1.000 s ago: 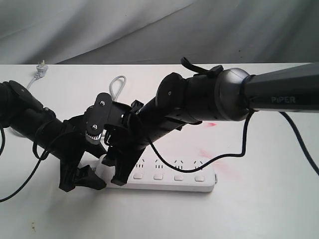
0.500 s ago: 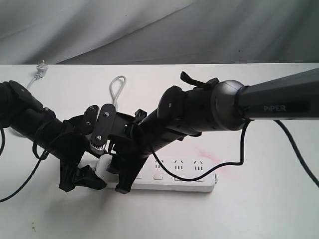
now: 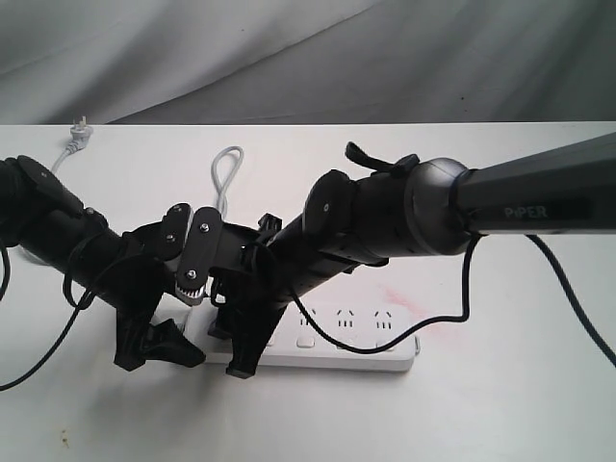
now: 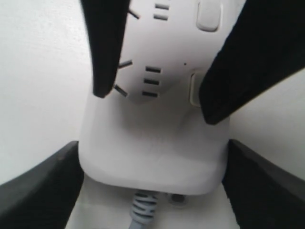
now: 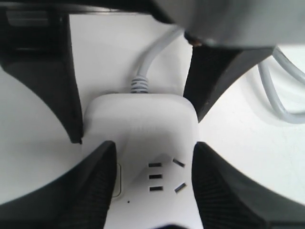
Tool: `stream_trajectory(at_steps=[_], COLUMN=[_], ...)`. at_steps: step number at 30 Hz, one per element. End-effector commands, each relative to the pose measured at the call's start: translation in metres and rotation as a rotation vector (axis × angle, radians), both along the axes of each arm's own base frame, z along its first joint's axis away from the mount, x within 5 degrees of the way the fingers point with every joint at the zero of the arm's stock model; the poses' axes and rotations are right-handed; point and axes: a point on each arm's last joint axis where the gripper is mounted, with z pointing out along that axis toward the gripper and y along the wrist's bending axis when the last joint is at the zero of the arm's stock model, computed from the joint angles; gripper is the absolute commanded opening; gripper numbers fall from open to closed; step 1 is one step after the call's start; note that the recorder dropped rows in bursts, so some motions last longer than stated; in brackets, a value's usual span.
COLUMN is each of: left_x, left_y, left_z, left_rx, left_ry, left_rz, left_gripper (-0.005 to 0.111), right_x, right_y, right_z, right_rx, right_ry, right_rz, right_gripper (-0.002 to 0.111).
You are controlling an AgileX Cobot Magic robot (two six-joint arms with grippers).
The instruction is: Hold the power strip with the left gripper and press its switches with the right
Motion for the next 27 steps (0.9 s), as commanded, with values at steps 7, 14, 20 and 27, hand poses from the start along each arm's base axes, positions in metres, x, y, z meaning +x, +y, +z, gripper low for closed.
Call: stream_trajectory(at_steps=[7, 14, 20, 27], left_x=[0.000, 0.000, 0.000, 0.000], left_y=[0.000, 0.000, 0.000, 0.000], left_z=[0.001, 0.001, 0.001, 0.001], left_rx=[-0.012, -0.012, -0.012, -0.012], left_ry=[0.007, 0.007, 0.007, 0.007], left_rz=[0.002, 0.002, 0.002, 0.002], left_gripper=[0.050, 0.050, 0.050, 0.050], right_x=[-0.001, -0.001, -0.001, -0.006], right_y=[-0.002, -0.002, -0.002, -0.007], right_z=[-0.002, -0.003, -0.017, -0.028], right_rx=[-0.026, -0.029, -0.054, -0.086], right_ry=[-0.025, -0.026, -0.009, 0.007], right_rz=[0.034, 0.037, 0.048, 0.070], right_gripper=[0.046, 0.046, 0.046, 0.046])
